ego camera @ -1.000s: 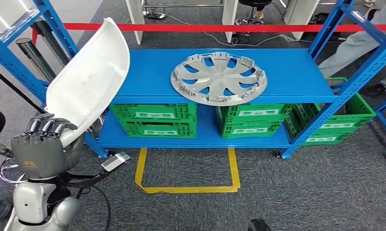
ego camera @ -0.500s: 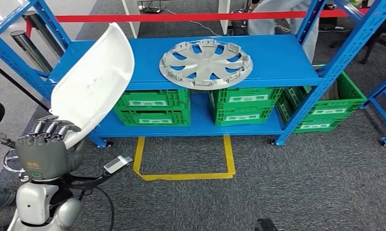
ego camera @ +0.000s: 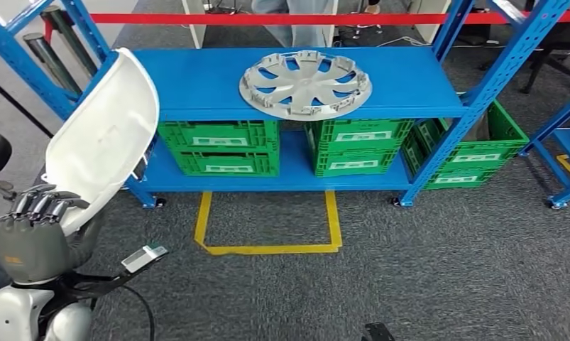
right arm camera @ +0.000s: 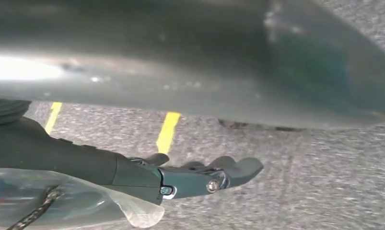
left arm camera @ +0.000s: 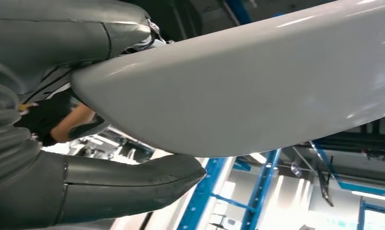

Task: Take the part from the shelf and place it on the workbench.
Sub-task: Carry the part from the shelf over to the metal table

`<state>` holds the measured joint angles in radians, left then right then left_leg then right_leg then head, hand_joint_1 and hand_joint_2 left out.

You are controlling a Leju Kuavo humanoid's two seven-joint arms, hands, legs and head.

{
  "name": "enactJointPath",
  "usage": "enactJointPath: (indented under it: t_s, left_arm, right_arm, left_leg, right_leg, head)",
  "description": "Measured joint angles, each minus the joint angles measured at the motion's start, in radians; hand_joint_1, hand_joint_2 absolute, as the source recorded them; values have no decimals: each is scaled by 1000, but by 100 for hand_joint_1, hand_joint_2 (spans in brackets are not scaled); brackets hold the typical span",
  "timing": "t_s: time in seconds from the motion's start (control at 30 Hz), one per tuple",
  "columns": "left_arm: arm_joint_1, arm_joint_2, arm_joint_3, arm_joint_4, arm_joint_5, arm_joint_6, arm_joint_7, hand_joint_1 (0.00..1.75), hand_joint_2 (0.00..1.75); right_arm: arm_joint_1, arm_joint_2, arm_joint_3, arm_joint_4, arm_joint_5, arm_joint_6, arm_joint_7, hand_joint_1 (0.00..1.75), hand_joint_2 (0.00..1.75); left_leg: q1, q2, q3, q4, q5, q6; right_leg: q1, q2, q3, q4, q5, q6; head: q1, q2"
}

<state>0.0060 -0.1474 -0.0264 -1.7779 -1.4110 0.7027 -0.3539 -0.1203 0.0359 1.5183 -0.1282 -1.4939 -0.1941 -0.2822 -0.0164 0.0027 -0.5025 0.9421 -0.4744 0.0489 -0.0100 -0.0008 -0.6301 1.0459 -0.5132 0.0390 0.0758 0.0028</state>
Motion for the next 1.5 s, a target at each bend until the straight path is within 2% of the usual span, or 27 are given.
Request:
enactJointPath:
  t_s: [0.07, 0.1, 0.17, 0.23, 0.3, 0.33, 0.43, 0.47, 0.53, 0.6, 0.63, 0.7, 0.73, 0.8, 0.87, 0.93, 0.97, 1.03, 1.1, 1.13, 1.2, 1.23, 1.27, 1.3, 1.37, 1.43, 1.5]
  left_arm:
    - [6, -22, 30, 0, 9, 0, -37, 175, 175]
    - [9, -31, 43, 0, 13, 0, -51, 175, 175]
    - [12, -48, 65, 1, 17, 0, -71, 175, 175]
    - [13, -62, 83, 1, 20, 0, -83, 175, 175]
    - [14, -73, 97, 1, 21, 0, -92, 175, 175]
    - [15, -78, 102, 1, 22, 0, -96, 175, 175]
    - [19, -89, 116, 1, 28, 0, -113, 175, 175]
    - [20, -92, 121, 1, 30, 0, -117, 175, 175]
    - [23, -94, 131, 1, 32, 0, -125, 175, 175]
    - [25, -97, 141, 1, 33, 0, -133, 175, 175]
    - [26, -99, 146, 1, 33, 0, -137, 175, 175]
    - [27, -102, 154, 1, 36, 0, -144, 175, 175]
    - [28, -104, 156, 1, 38, 0, -146, 175, 175]
    - [26, -108, 159, 1, 39, 0, -149, 175, 175]
    - [23, -112, 163, 0, 41, 0, -151, 175, 175]
    - [23, -115, 168, 1, 43, 0, -153, 175, 175]
    - [24, -117, 171, 1, 44, 0, -154, 175, 175]
    - [25, -121, 176, 3, 47, 0, -154, 175, 175]
    - [27, -123, 180, 5, 50, 0, -154, 175, 175]
    - [27, -123, 181, 6, 51, 0, -154, 175, 175]
    - [28, -123, 182, 9, 52, 0, -154, 175, 175]
    - [28, -123, 182, 10, 52, 0, -154, 175, 175]
    - [28, -124, 183, 10, 53, 0, -154, 175, 175]
    - [28, -124, 184, 11, 53, 0, -154, 175, 175]
    - [28, -124, 186, 11, 55, 0, -154, 175, 175]
    - [29, -124, 188, 13, 61, 0, -154, 175, 175]
    - [30, -125, 189, 15, 66, 0, -154, 175, 175]
  right_arm:
    - [0, 0, 3, 0, 0, -3, 3, 0, 0]
    - [0, 0, 5, 0, 0, -5, 4, 0, 0]
    - [0, 0, 8, 0, 0, -7, 4, 0, 0]
    - [-2, 0, 9, 0, 0, -9, 4, 0, 0]
    - [-6, 0, 10, 0, 0, -10, 4, 0, 0]
    - [-8, 0, 11, 0, 0, -11, 3, 0, 0]
    - [-8, 0, 15, 0, 0, -13, 3, 0, 0]
    - [-8, 1, 17, 0, 0, -13, 3, 0, 0]
    - [-9, 2, 19, 0, 0, -14, 2, 0, 0]
    - [-10, 2, 19, 0, 0, -15, 2, 0, 0]
    - [-9, 2, 19, 0, 0, -17, 1, 0, 0]
    - [-9, 2, 19, 0, 0, -20, 2, 0, 0]
    - [-10, 2, 19, 0, 0, -21, 2, 0, 0]
    - [-10, 2, 19, 0, 0, -23, 2, 0, 0]
    - [-12, 3, 19, 0, 0, -24, 2, 0, 0]
    - [-12, 3, 19, 0, -1, -25, 2, 0, 0]
    - [-9, 3, 19, 0, -1, -26, 2, 0, 0]
    - [-3, 3, 19, 0, -1, -28, 1, 0, 0]
    - [-2, 3, 19, 0, -1, -29, 1, 0, 0]
    - [-2, 3, 19, 0, -1, -29, 1, 0, 0]
    - [-2, 3, 19, 0, -2, -29, 0, 0, 0]
    - [-2, 3, 19, 0, -2, -29, 0, 0, 0]
    - [-3, 3, 19, 0, -2, -29, 0, 0, 0]
    - [-5, 3, 19, 0, -2, -29, 0, 0, 0]
    - [-12, 3, 19, 0, -2, -29, -2, 0, 0]
    - [-14, 4, 20, 0, -2, -29, -2, 0, 0]
    - [-11, 4, 20, 1, -1, -29, -1, 0, 0]
  left_leg:
    - [1, 3, -21, 3, 12, 2]
    - [1, 5, -35, 12, 17, 1]
    - [2, 8, -67, 33, 26, -1]
    - [4, 9, -101, 59, 34, -8]
    - [2, 7, -128, 84, 42, -18]
    - [1, 7, -136, 91, 48, -22]
    - [3, 7, -147, 93, 71, -37]
    - [3, 5, -154, 98, 60, -44]
    - [7, 3, -175, 157, -25, -58]
    - [13, 2, -192, 278, -123, -68]
    - [15, 2, -191, 331, -136, -70]
    - [16, 2, -154, 355, -94, -69]
    - [17, 1, -113, 315, -66, -66]
    - [14, -1, 11, 160, -64, -53]
    - [8, -4, 94, 38, -92, -43]
    - [6, -1, 91, 10, -82, -35]
    - [7, 1, 76, 7, -67, -28]
    - [11, 5, 40, 3, -34, -14]
    - [7, 6, 0, 9, -4, -7]
    - [5, 7, -22, 14, 10, -6]
    - [3, 9, -68, 27, 35, -8]
    - [3, 10, -90, 35, 46, -10]
    - [3, 10, -108, 45, 55, -13]
    - [1, 9, -122, 55, 63, -16]
    - [0, 10, -137, 69, 81, -24]
    - [1, 10, -146, 70, 101, -33]
    - [4, 6, -161, 90, 65, -46]
  right_leg:
    - [-2, 0, -32, 116, -87, 7]
    - [-3, 0, -43, 178, -111, 10]
    - [-4, 0, -32, 232, -90, 17]
    - [-7, 0, 36, 158, -35, 21]
    - [-6, 1, 127, 29, -40, 17]
    - [-4, 2, 150, -14, -55, 12]
    - [-1, 1, 141, -36, -51, -13]
    - [-2, 0, 132, -36, -40, -22]
    - [-6, -4, 105, -37, -12, -36]
    - [-6, -6, 72, -34, 16, -41]
    - [-6, -7, 54, -32, 29, -41]
    - [-5, -8, 16, -28, 55, -40]
    - [-5, -9, 0, -26, 68, -38]
    - [-3, -7, -20, -25, 90, -31]
    - [-4, -6, -26, -31, 117, -21]
    - [-6, -6, -32, -43, 141, -10]
    - [-6, -4, -39, -41, 129, -5]
    - [-7, -2, -65, 17, 41, 2]
    - [-6, -1, -90, 148, -64, 6]
    - [-6, -1, -95, 214, -80, 7]
    - [-5, -1, -69, 274, -36, 7]
    - [-5, -1, -33, 252, -3, 6]
    - [-5, -1, 24, 195, 8, 2]
    - [-4, -1, 94, 107, -3, 0]
    - [-1, 0, 196, -40, -57, -6]
    - [0, -1, 206, -79, -67, -15]
    - [-3, -6, 180, -77, -41, -29]
  head:
    - [3, 0]
    - [3, 0]
    - [4, 0]
    - [4, 0]
    - [4, 0]
    - [5, 0]
    - [6, 0]
    - [5, 0]
    - [1, 0]
    - [-1, 0]
    - [-1, 0]
    - [-1, 0]
    - [-1, 0]
    - [-1, 0]
    - [0, 0]
    - [-1, 0]
    - [-2, 0]
    - [1, 0]
    - [6, 0]
    - [6, 0]
    - [6, 0]
    - [6, 0]
    - [7, 0]
    - [7, 0]
    - [7, 0]
    - [7, 0]
    - [6, 0]
